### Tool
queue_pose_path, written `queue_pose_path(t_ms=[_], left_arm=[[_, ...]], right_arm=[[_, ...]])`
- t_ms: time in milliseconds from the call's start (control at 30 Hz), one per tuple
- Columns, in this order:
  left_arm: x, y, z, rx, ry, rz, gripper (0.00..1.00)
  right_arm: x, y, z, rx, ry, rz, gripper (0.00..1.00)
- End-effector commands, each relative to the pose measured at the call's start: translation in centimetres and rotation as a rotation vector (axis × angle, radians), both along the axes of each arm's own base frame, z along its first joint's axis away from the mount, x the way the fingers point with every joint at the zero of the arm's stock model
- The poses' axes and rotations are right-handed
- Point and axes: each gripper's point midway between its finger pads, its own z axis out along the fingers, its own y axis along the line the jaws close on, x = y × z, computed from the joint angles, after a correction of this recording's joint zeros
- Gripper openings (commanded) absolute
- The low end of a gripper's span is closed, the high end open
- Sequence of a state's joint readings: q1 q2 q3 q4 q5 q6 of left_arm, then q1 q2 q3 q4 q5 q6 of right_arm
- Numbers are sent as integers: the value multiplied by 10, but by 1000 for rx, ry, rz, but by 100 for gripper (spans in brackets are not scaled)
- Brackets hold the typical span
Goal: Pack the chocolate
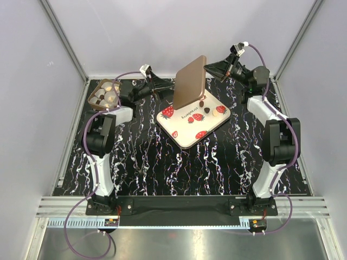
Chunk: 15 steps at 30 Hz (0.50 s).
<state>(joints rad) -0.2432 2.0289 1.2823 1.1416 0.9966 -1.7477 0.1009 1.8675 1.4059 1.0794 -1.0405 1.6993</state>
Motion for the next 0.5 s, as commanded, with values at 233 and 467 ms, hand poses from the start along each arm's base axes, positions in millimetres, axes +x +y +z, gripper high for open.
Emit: queue_pose_path(t_ms=[233, 467], left_arm=[[-66, 9, 116, -219, -546, -54, 64], [-58, 11, 105, -200, -528, -52, 66]], right_arm=[[18, 15, -119, -246, 184, 78, 2], [24, 13, -139, -308, 210, 48, 13]])
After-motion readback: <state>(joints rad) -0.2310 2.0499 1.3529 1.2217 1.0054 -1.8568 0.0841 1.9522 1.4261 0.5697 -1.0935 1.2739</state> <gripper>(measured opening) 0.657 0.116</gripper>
